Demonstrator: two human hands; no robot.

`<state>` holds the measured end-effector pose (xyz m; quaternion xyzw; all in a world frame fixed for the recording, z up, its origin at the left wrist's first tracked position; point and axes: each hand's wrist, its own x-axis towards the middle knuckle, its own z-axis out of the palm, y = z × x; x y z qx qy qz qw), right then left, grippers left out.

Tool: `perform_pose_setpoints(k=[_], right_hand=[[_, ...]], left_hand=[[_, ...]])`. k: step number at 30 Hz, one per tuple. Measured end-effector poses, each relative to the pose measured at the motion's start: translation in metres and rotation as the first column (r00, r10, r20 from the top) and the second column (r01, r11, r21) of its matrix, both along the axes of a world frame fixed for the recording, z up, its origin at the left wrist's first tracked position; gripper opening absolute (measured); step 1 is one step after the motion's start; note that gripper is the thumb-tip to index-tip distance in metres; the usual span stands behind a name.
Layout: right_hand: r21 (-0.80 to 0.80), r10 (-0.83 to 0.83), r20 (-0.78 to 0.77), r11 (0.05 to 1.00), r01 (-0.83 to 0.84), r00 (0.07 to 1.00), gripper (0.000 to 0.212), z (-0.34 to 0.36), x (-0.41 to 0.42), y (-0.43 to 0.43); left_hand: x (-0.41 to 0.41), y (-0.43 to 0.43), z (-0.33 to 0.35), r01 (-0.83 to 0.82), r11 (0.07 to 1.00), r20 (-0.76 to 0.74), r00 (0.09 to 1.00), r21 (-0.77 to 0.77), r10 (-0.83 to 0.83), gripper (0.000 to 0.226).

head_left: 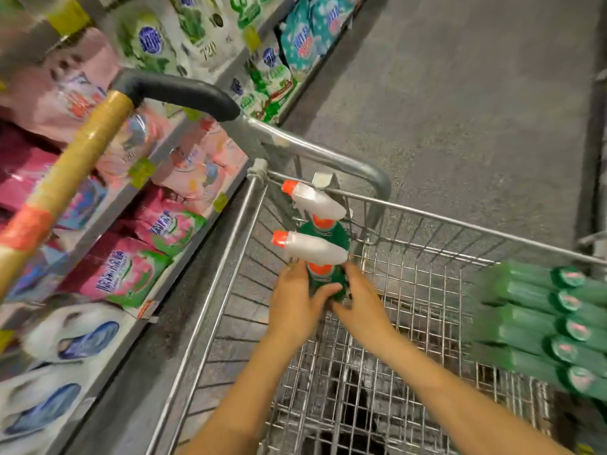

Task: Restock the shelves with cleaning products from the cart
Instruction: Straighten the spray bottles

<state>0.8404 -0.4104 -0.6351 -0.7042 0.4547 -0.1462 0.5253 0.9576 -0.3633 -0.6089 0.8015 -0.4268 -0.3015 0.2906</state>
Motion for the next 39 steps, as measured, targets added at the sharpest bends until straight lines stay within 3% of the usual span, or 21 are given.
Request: perform_pose_setpoints(k=[12, 18, 22, 27, 31, 35, 39], right_hand=[[-0.041, -0.129, 0.289, 0.988, 0.147, 0.948, 0.059, 0.066, -0.06, 0.064], [-0.189, -0.197, 0.416, 0.936, 0.297, 0.887, 0.048, 0.138, -0.109, 0.132], [-0.251, -0.254, 0.518, 0.868, 0.429, 0.817, 0.041, 0.195, -0.157, 0.188], [-0.308, -0.349, 0.539, 0.766, 0.564, 0.767, 0.035, 0.257, -0.226, 0.247], [-0.386, -0.434, 0.534, 0.638, 0.666, 0.726, 0.03, 0.296, -0.283, 0.295], [-0.369, -0.494, 0.607, 0.519, 0.771, 0.622, 0.032, 0.327, -0.343, 0.349], [-0.39, -0.55, 0.623, 0.398, 0.83, 0.556, 0.029, 0.359, -0.41, 0.408]], left_hand=[[-0.038, 0.049, 0.076, 0.175, 0.964, -0.051, 0.981, -0.198, -0.189, 0.047], [-0.08, 0.1, 0.152, 0.356, 0.842, -0.077, 0.905, -0.405, -0.419, 0.04], [-0.12, 0.131, 0.201, 0.502, 0.71, -0.114, 0.772, -0.493, -0.625, 0.036], [-0.189, 0.161, 0.251, 0.571, 0.559, -0.207, 0.565, -0.601, -0.799, 0.031], [-0.254, 0.184, 0.281, 0.626, 0.409, -0.159, 0.417, -0.664, -0.895, 0.033], [-0.326, 0.208, 0.31, 0.677, 0.234, -0.086, 0.245, -0.698, -0.966, 0.041], [-0.412, 0.247, 0.34, 0.668, 0.083, -0.07, 0.046, -0.74, -0.996, 0.03]])
